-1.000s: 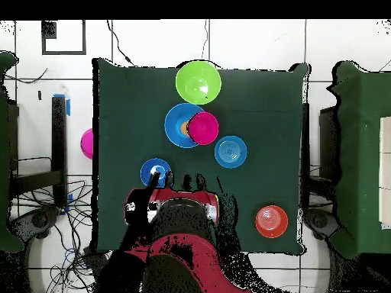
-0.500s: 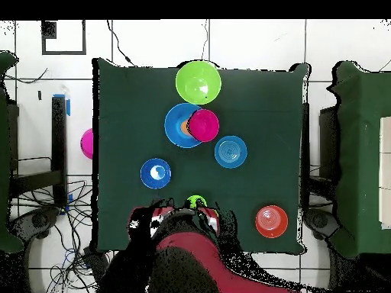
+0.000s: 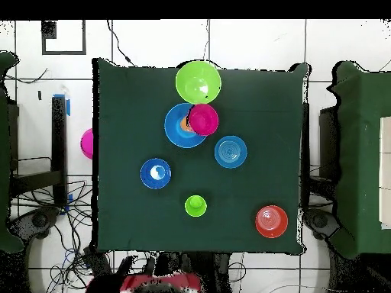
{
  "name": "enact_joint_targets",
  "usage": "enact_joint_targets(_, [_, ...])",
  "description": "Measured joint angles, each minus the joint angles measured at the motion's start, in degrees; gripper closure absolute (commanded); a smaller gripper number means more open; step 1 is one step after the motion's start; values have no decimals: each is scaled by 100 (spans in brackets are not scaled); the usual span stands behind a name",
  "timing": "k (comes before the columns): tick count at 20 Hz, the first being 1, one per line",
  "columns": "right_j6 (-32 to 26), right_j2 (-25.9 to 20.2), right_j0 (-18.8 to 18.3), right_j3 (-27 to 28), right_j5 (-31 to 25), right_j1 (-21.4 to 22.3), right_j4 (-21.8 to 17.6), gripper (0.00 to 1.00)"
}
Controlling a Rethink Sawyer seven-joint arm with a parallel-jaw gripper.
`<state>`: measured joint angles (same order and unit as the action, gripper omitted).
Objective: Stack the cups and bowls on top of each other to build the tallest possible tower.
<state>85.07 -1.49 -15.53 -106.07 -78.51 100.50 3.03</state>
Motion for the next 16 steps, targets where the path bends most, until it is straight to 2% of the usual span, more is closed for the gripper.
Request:
enact_joint_targets(7, [0, 208, 99, 207, -400, 435, -84, 0])
enact_joint_targets(16, [0, 472, 100, 712, -1126, 973, -588, 0])
